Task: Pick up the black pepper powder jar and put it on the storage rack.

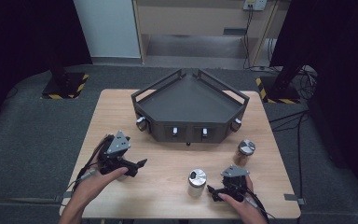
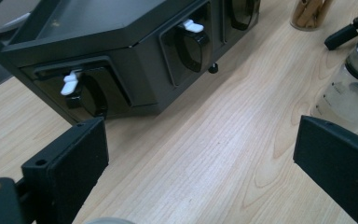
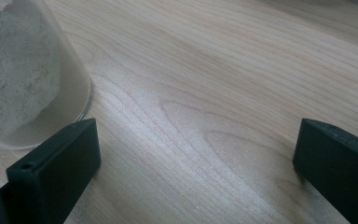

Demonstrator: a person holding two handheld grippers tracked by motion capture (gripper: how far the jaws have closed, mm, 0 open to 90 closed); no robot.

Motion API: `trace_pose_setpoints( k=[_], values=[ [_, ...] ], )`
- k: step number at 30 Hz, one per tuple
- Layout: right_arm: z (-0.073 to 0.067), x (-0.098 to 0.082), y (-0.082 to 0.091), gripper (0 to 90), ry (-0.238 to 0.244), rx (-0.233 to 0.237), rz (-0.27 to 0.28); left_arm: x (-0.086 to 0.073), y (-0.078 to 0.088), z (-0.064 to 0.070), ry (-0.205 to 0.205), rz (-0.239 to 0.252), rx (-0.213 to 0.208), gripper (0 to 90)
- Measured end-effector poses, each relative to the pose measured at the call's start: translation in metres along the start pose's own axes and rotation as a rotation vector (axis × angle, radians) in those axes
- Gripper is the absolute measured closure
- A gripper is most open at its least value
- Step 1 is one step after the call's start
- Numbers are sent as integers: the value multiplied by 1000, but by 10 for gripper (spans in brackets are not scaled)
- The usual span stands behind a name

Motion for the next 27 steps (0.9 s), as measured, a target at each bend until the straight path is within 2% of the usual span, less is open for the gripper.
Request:
trace_pose_setpoints(
  k=[13,27],
  values=[
    [0,0,0,7,0,0,0,-14,3,-14,14,15,39,18],
    [0,0,0,7,0,0,0,-45,2,-31,45,41,51,20]
  ],
)
Point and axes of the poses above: each handheld gripper's, and its own axes: y roughly backward along the jaws, x roughly out of its top, z roughly to its right, the point moved 2 cm from there along -y, roughly forward along the jaws, and after that the axes turned 13 degrees about -z, right-handed, at the moved point
